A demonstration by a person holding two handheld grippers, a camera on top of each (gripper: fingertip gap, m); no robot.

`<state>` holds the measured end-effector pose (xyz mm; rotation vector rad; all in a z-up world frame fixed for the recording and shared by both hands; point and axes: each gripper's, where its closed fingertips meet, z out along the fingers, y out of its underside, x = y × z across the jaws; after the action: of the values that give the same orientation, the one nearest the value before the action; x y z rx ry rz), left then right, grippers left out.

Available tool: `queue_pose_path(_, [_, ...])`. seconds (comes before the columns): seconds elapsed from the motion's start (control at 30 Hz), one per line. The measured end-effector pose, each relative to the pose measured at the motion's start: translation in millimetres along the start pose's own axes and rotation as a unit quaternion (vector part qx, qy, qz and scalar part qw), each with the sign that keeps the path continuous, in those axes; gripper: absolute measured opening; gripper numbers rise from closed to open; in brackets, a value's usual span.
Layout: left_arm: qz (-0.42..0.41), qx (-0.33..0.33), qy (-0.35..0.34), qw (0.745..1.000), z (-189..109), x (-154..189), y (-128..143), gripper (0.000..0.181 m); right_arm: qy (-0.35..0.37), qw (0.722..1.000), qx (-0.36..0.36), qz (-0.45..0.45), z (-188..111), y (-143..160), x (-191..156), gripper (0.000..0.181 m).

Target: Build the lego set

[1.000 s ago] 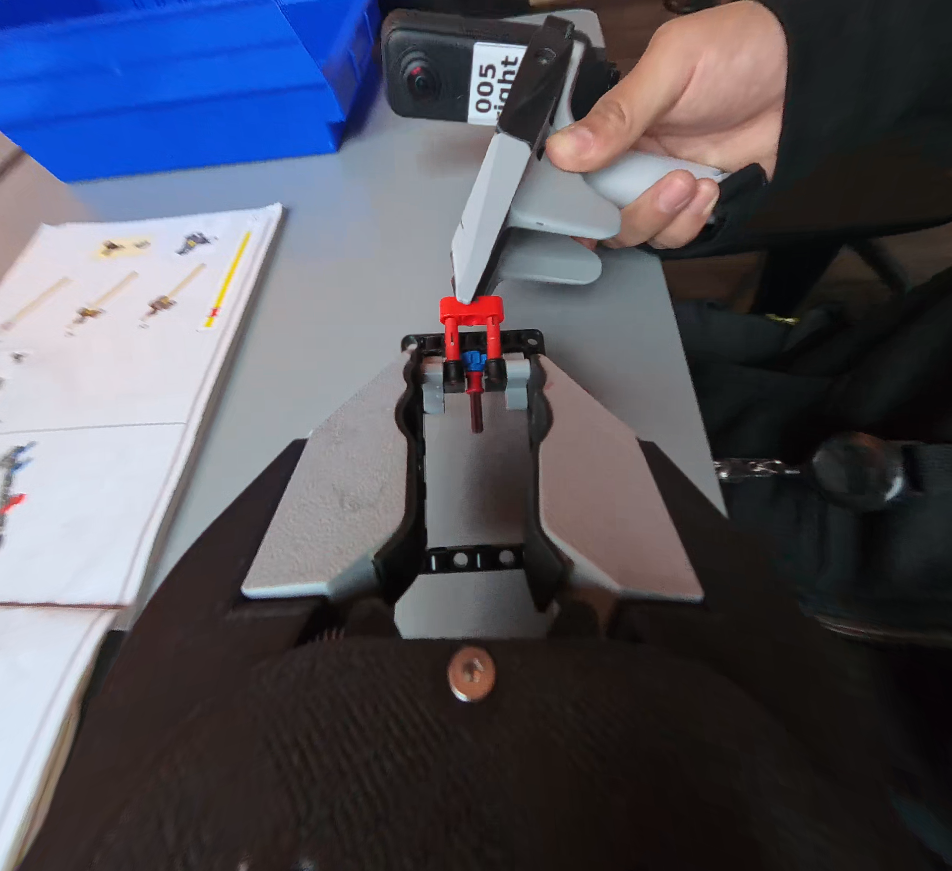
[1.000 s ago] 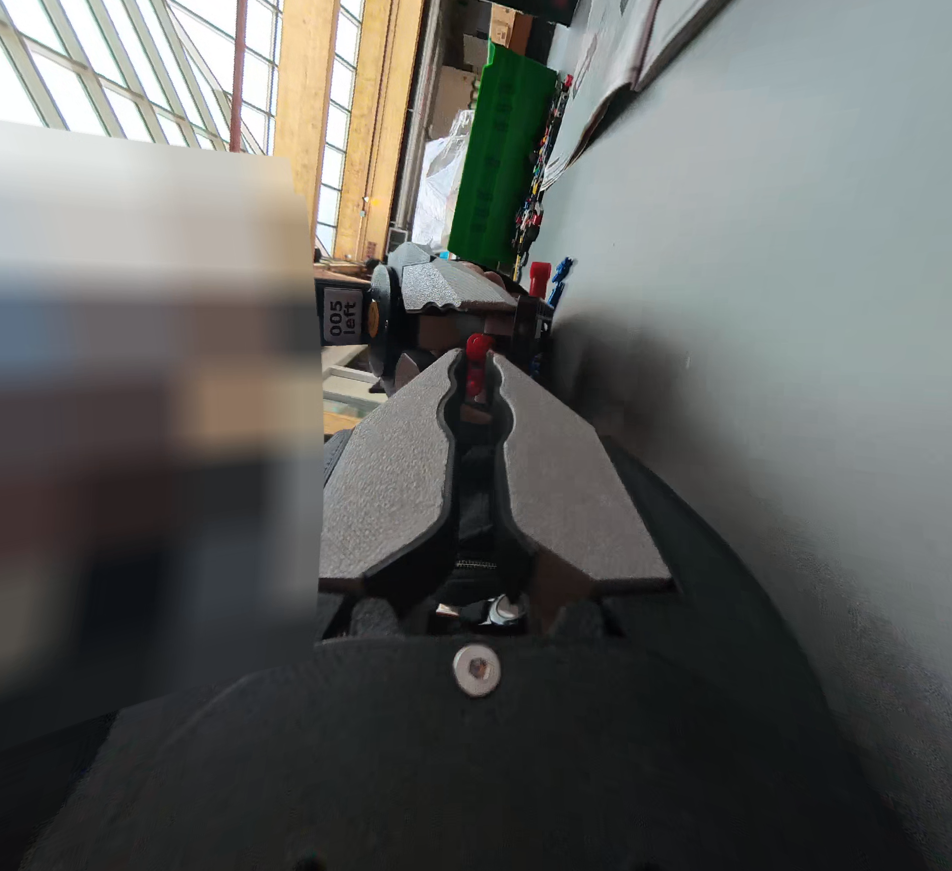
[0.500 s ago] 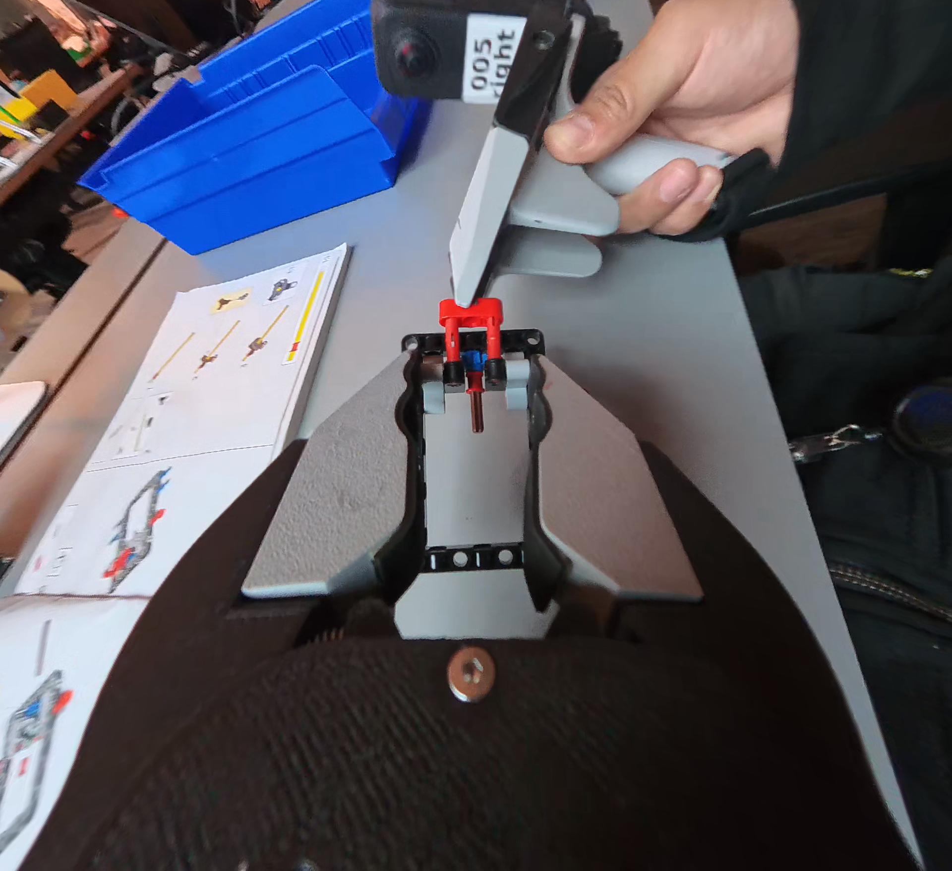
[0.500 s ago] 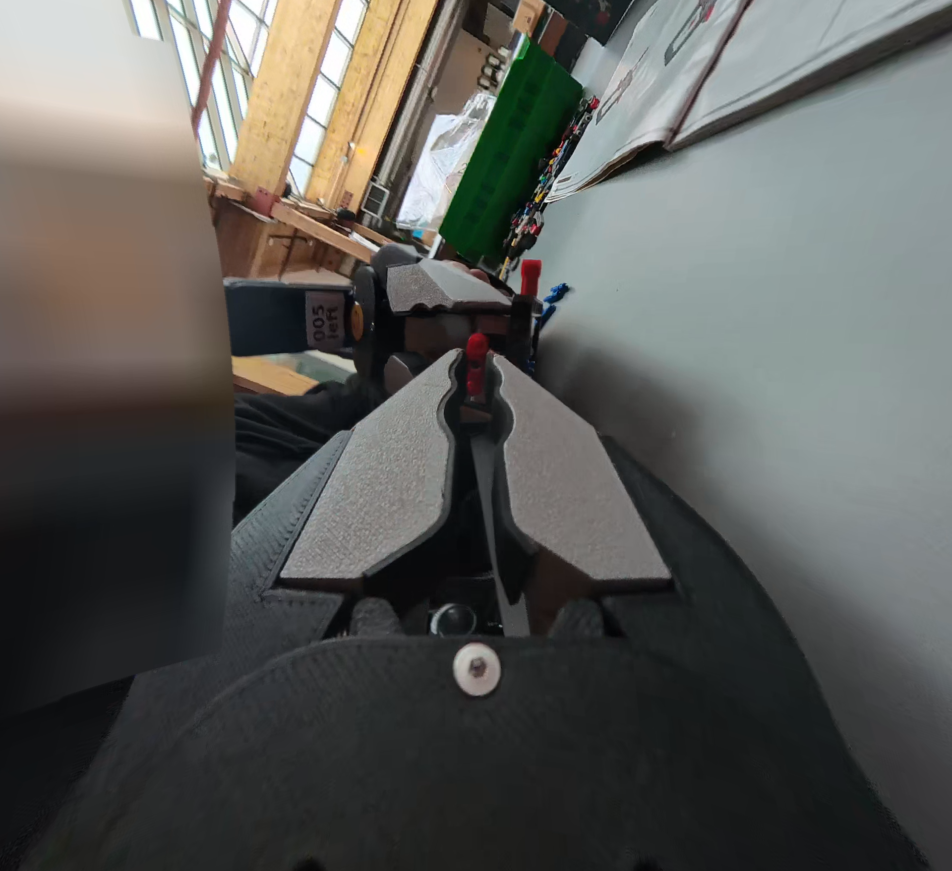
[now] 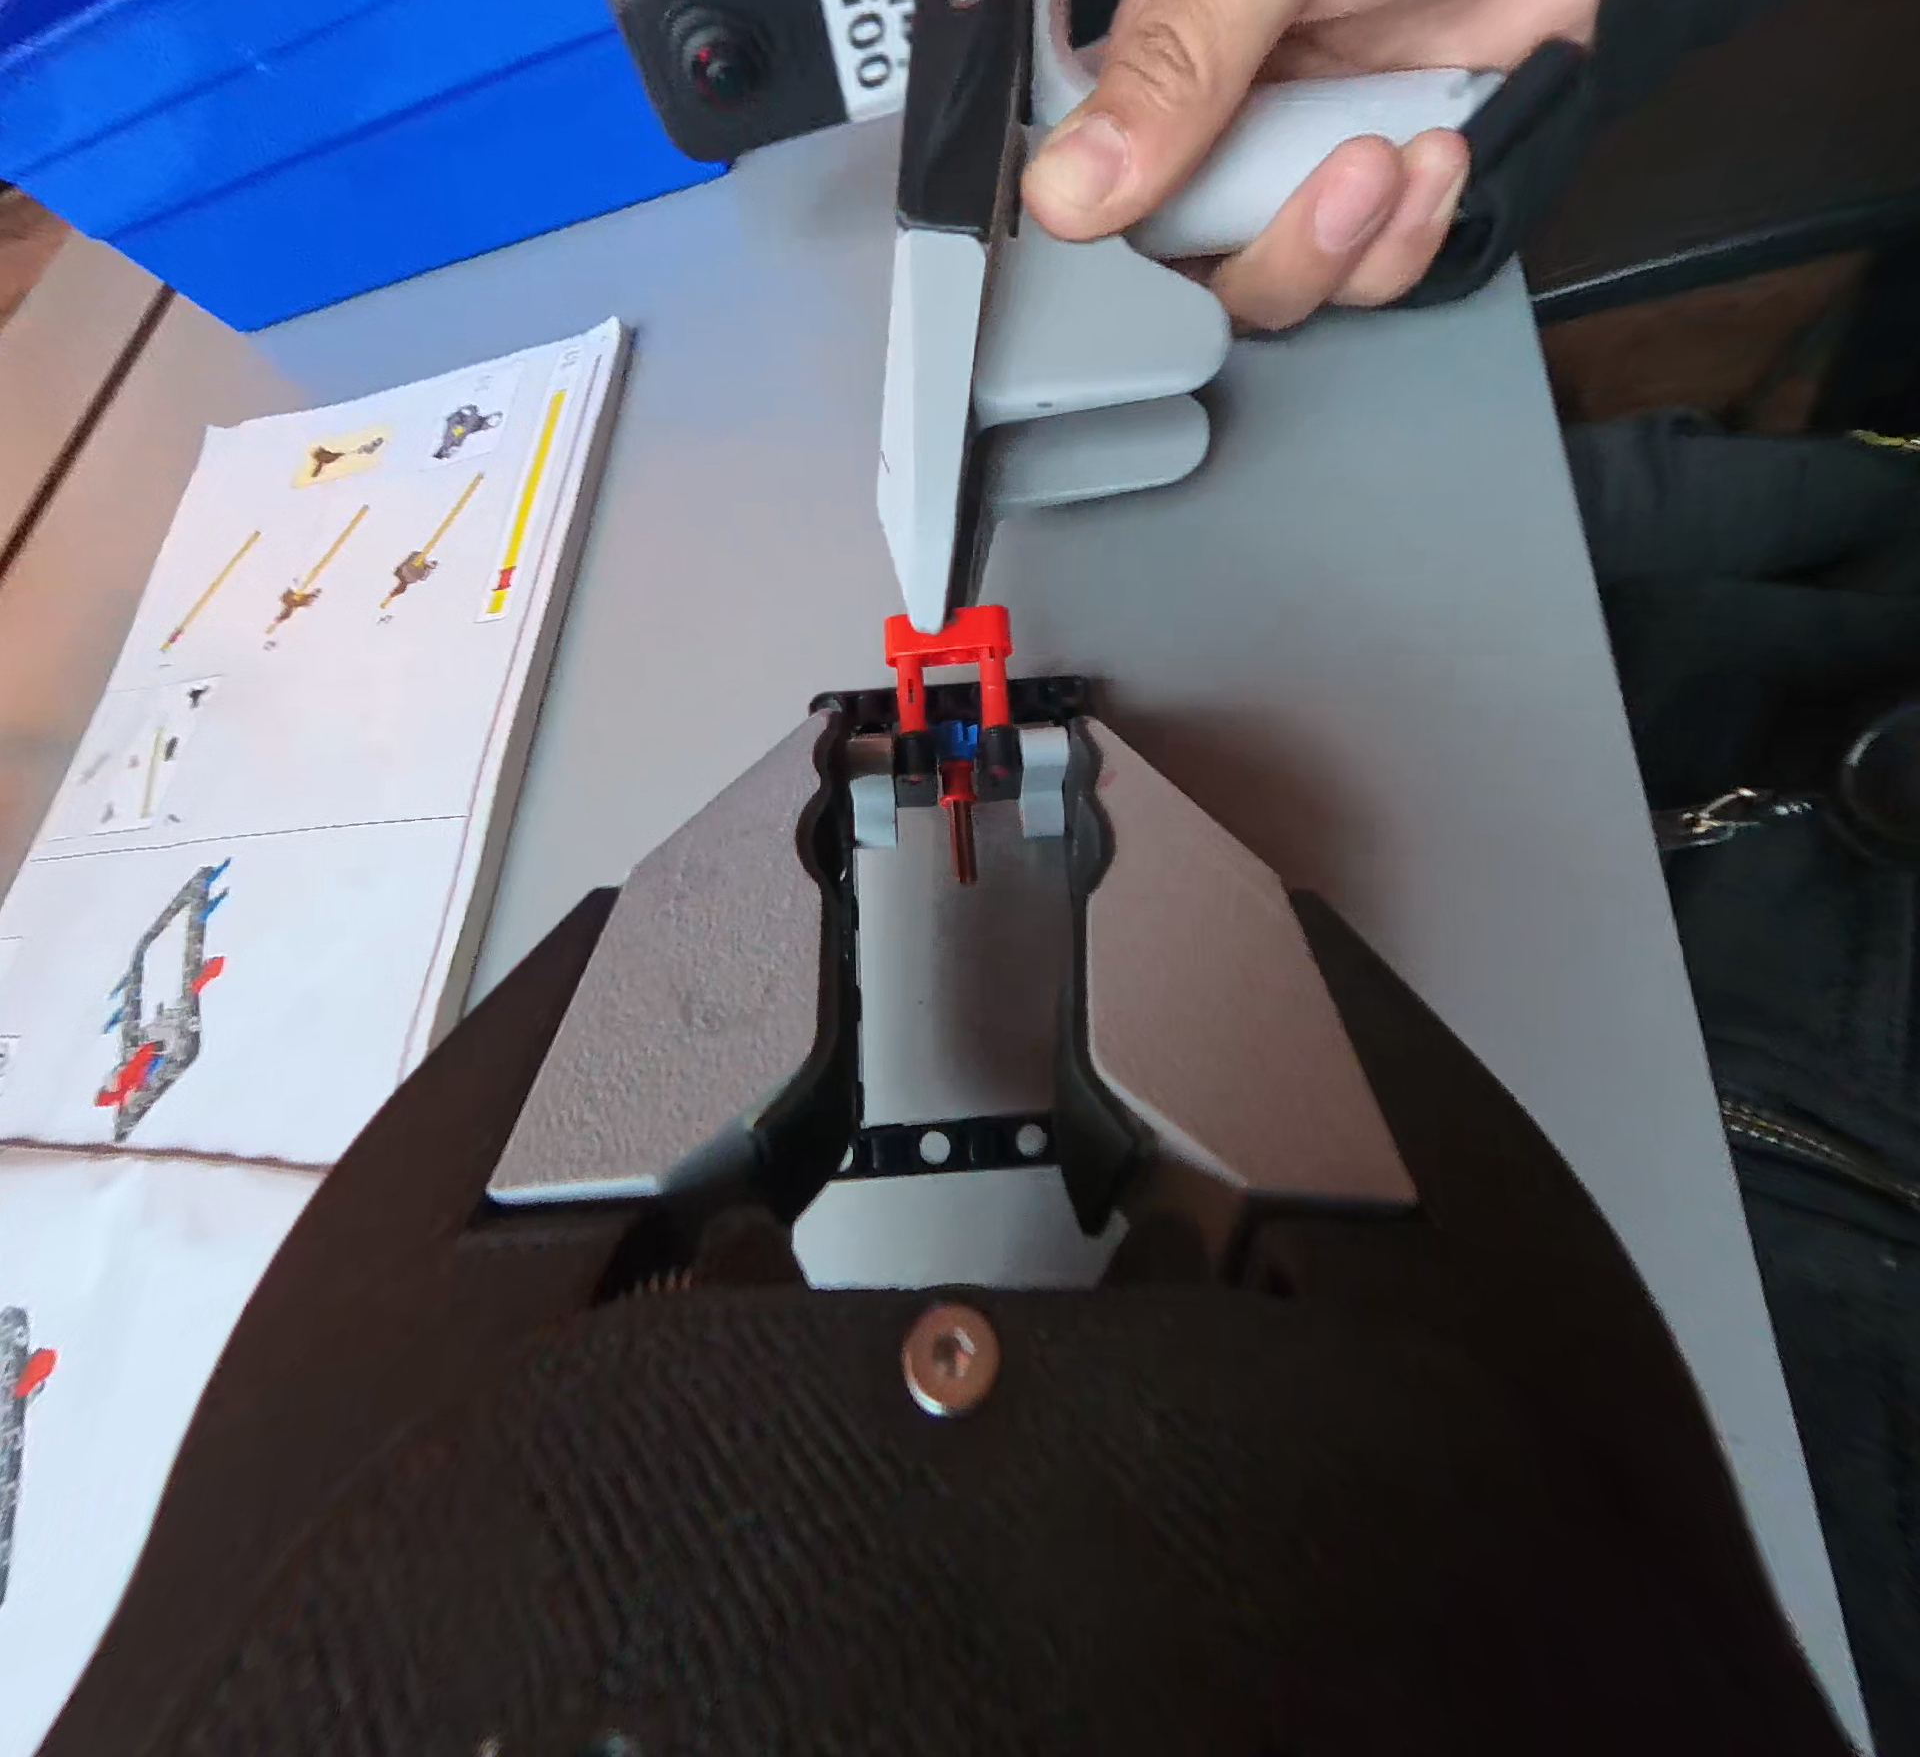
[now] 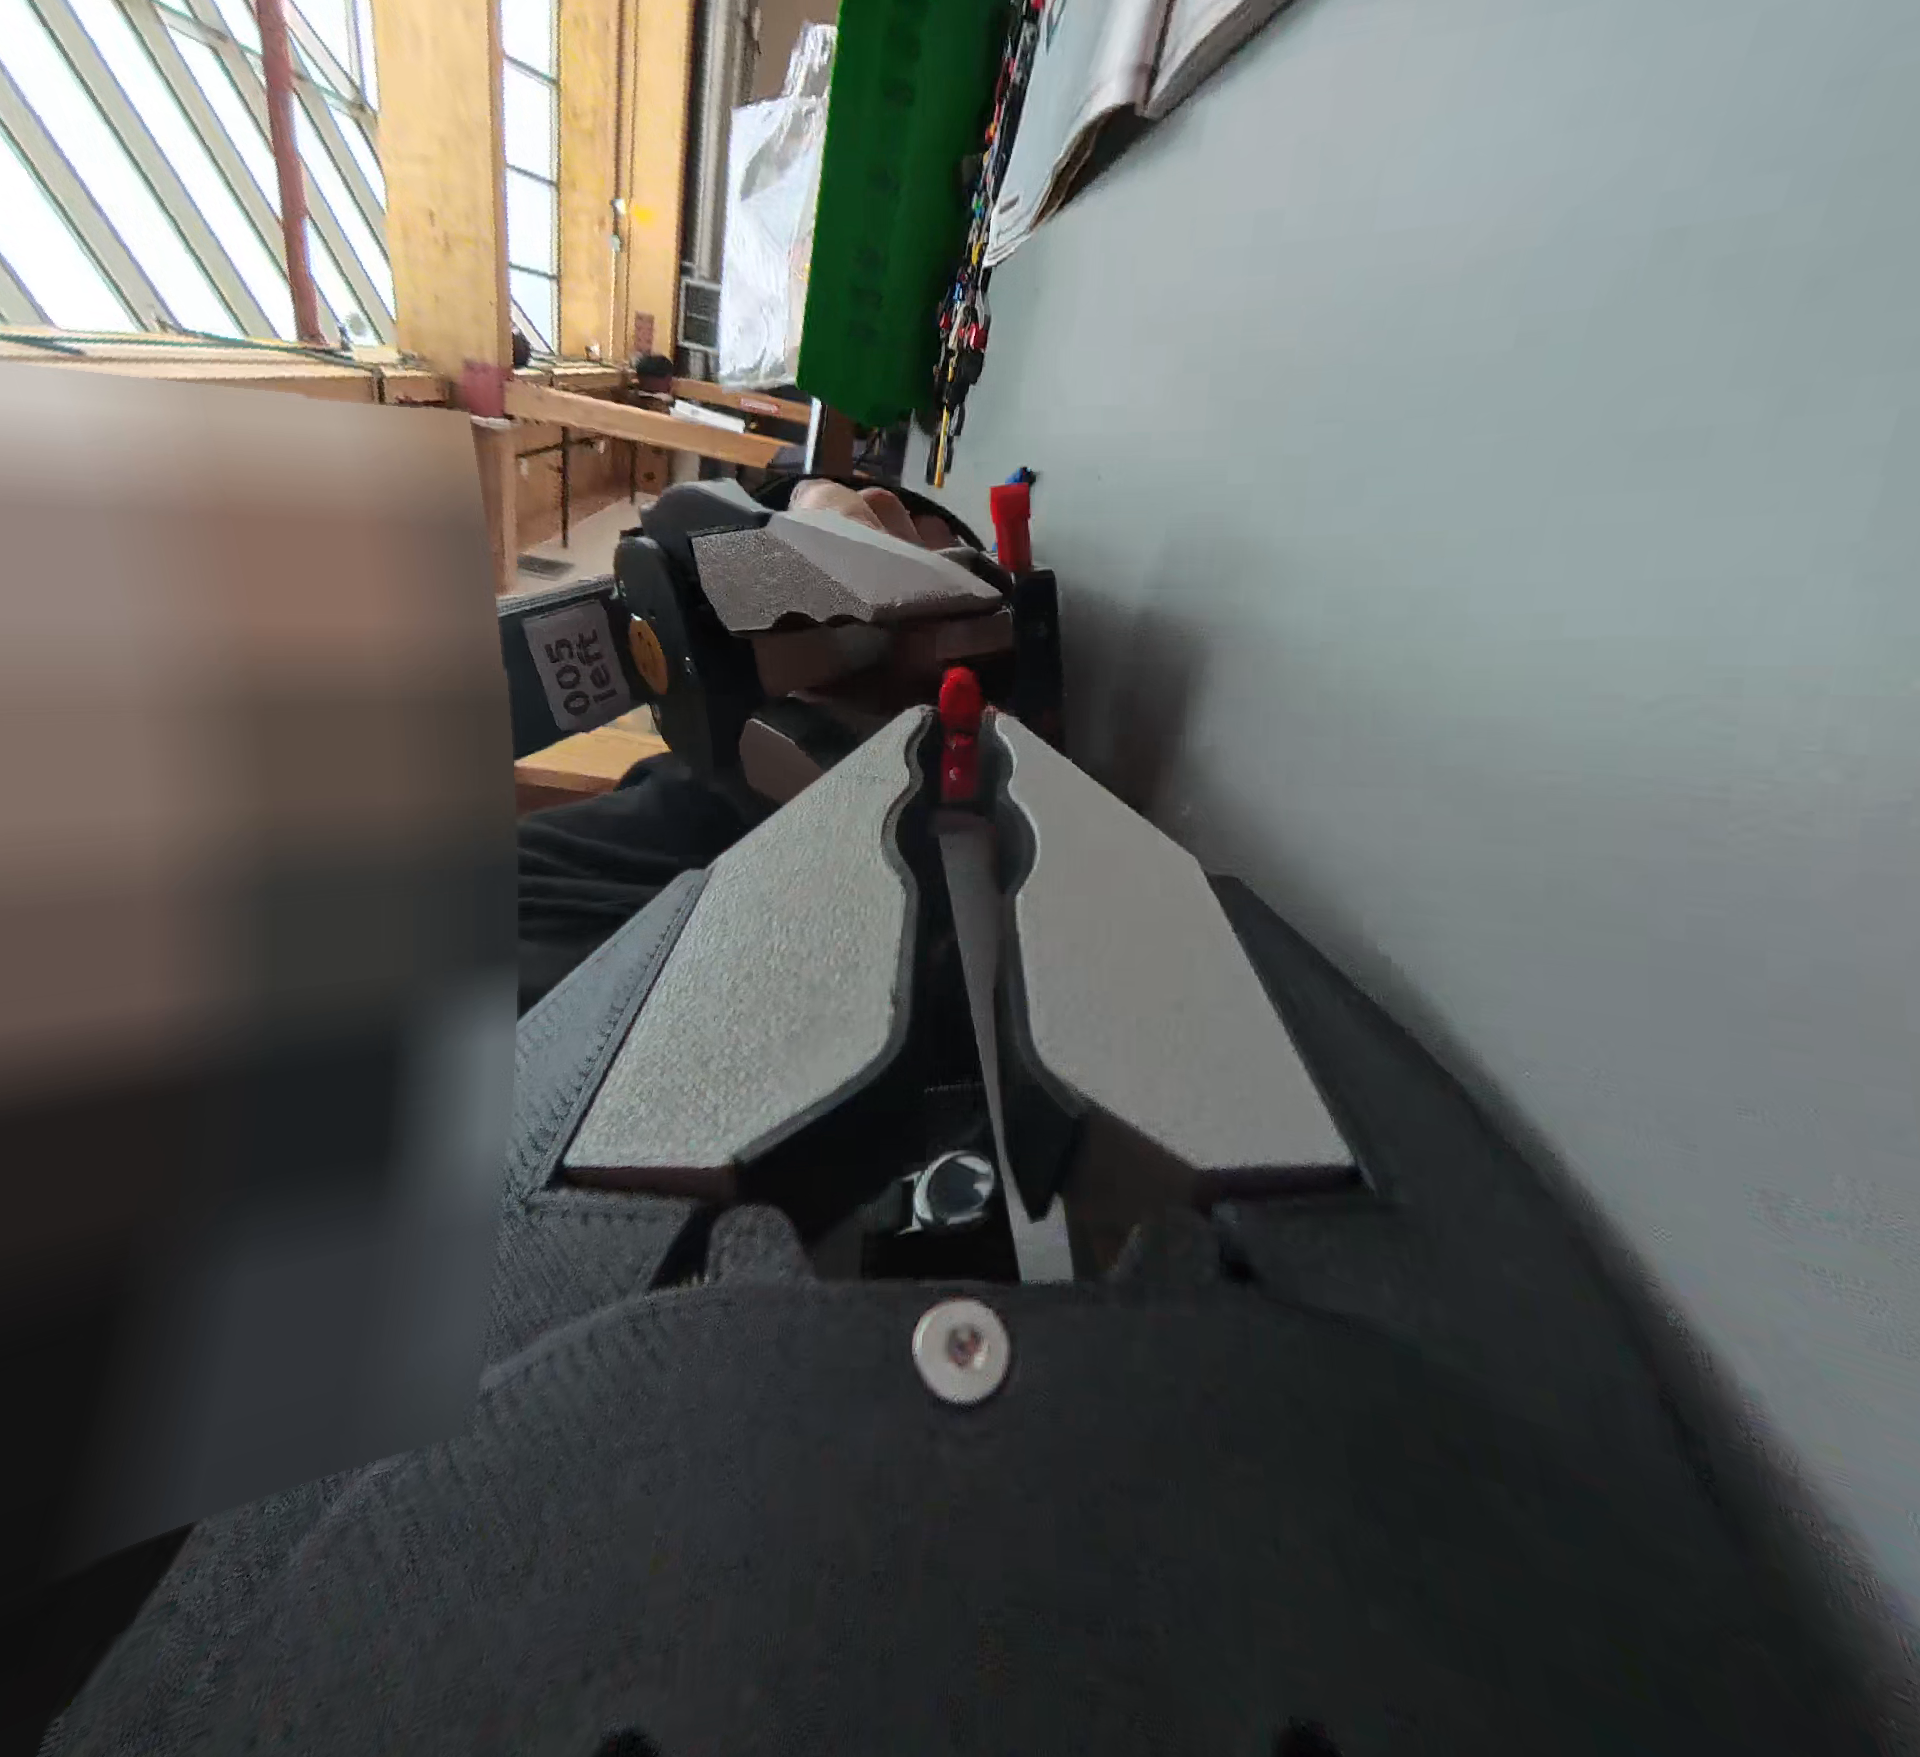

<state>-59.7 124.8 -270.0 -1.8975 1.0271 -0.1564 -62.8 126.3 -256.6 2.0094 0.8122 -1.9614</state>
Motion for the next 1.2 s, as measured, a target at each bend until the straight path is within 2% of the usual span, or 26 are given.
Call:
queue_pose_path(0.43, [-0.076,-0.028,0.090,0.993,4.1,7.2,8.6,0.040,0.030,0.992,-0.118,-0.021,3.7,6.3,12.8,0.005])
queue_pose_path(0.53, [-0.068,-0.028,0.087,0.994,4.6,8.0,8.4,0.040,0.030,0.991,-0.128,-0.010,5.0,5.7,12.8,0.004])
queue_pose_path(0.63, [-0.062,-0.027,0.115,0.991,4.0,16.6,7.0,0.036,0.026,0.987,-0.158,-0.011,9.1,9.5,12.1,0.006])
queue_pose_path(0.83, [-0.059,-0.024,0.083,0.994,4.6,12.2,6.1,0.038,0.026,0.989,-0.147,-0.020,9.7,4.2,12.4,0.005])
queue_pose_path(0.97, [-0.053,-0.018,0.068,0.996,3.5,9.5,4.4,0.039,0.068,0.985,-0.142,-0.071,8.2,1.2,17.5,0.014])
queue_pose_path(1.07, [-0.059,-0.005,0.051,0.997,-0.5,4.4,2.1,0.046,0.086,0.978,-0.152,-0.111,7.8,4.3,15.5,0.012])
queue_pose_path(1.2, [-0.085,-0.009,0.047,0.995,-7.3,-0.1,7.4,0.053,0.083,0.978,-0.154,-0.110,8.7,9.3,14.7,0.013])
